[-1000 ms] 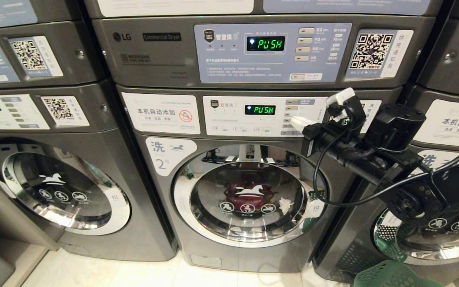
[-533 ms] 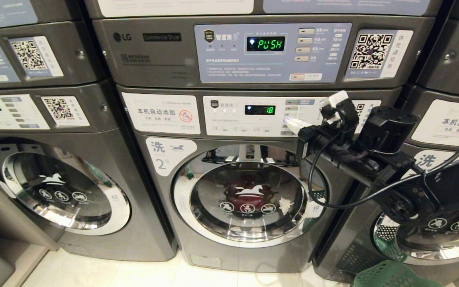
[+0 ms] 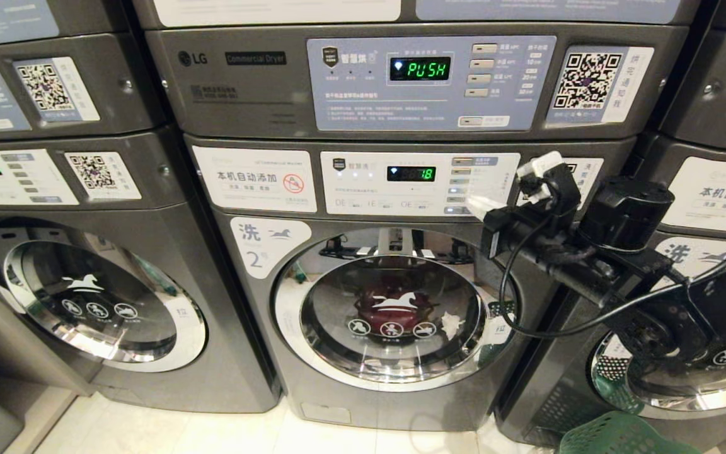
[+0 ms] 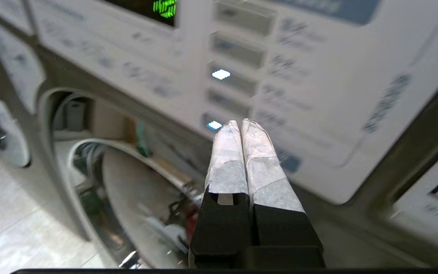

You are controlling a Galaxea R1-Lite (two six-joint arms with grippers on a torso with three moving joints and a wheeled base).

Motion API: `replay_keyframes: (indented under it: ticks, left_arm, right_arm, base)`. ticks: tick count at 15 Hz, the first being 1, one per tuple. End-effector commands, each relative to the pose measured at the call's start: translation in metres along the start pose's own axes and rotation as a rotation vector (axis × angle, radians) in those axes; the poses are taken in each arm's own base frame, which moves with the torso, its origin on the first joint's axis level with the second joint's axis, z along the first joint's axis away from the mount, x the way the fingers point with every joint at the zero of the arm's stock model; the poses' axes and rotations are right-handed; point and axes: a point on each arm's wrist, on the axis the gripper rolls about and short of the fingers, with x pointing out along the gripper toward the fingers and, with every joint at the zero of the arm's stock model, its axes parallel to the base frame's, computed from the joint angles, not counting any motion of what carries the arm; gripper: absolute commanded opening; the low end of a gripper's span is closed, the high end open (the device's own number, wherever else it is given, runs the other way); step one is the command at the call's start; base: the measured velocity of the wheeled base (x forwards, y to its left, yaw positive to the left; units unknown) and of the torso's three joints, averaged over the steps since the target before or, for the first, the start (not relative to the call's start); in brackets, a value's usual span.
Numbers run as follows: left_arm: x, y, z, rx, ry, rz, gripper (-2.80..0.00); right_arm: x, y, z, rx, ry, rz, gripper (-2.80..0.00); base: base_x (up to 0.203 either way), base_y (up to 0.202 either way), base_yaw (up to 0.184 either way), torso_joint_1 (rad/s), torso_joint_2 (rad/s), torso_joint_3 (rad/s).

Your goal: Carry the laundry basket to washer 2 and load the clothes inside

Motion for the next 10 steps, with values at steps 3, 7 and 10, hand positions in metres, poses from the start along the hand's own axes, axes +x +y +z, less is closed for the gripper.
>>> replay_keyframes:
  ticks: [3, 7, 10]
  left_arm:
    - [0.0, 0.0, 0.0, 0.0, 0.0, 0.0, -2.8]
    - [0.0, 0.0, 0.0, 0.0, -0.001, 0.0, -2.8]
    - [0.0, 0.0, 0.0, 0.0, 0.0, 0.0, -2.8]
  right_arm:
    - [-0.019, 0.006, 0.0, 0.009, 0.024, 0.024, -2.8]
    - [-0.016, 0.007, -0.003, 0.01, 0.03, 0.027, -2.8]
    - [-0.006, 0.007, -0.009, 0.011, 0.034, 0.028, -2.8]
  base:
    - [0.0, 0.0, 0.0, 0.0, 0.0, 0.0]
    - [0.0, 0.0, 0.0, 0.0, 0.0, 0.0]
    - [0.0, 0.0, 0.0, 0.0, 0.0, 0.0]
